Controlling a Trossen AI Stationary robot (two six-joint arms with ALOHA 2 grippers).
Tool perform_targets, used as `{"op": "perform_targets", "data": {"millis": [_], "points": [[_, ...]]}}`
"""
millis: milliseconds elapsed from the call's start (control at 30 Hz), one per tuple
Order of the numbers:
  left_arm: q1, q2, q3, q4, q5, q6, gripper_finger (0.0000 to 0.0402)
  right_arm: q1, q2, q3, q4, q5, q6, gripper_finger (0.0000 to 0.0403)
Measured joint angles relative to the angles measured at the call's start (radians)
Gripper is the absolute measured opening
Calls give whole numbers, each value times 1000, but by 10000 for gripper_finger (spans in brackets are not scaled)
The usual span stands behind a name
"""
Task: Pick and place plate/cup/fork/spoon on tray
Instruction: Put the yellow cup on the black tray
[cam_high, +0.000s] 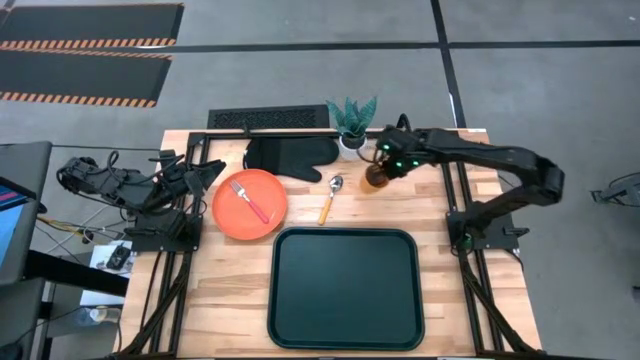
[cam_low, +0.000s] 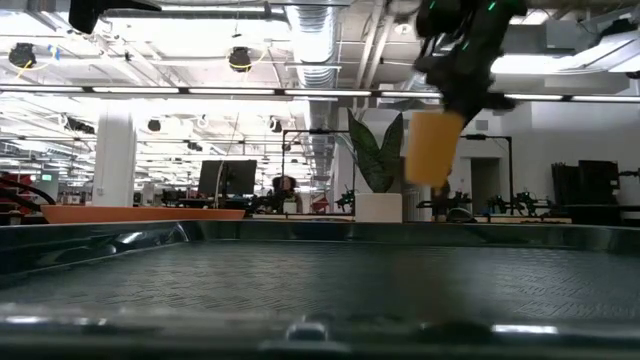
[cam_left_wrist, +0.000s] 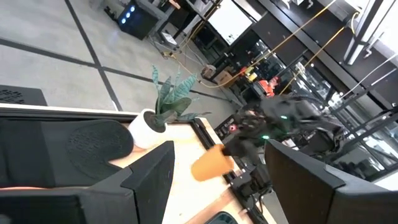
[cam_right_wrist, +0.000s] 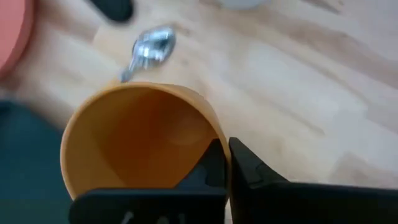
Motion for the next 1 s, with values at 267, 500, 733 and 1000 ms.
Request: {"op": "perform_targets", "data": {"millis": [267, 500, 733, 1000], "points": [[0, 0, 0, 0, -28, 0, 236, 256, -58, 7, -56, -30, 158, 3], [0, 0, 0, 1, -42, 0, 236, 483, -9, 7, -257, 31, 340, 3], [0, 0, 0, 0, -43, 0, 236, 612, -91, -124, -251, 56, 518, 2], [0, -1, 0, 0, -50, 0, 236, 592, -219, -300, -117, 47, 551, 2]]}}
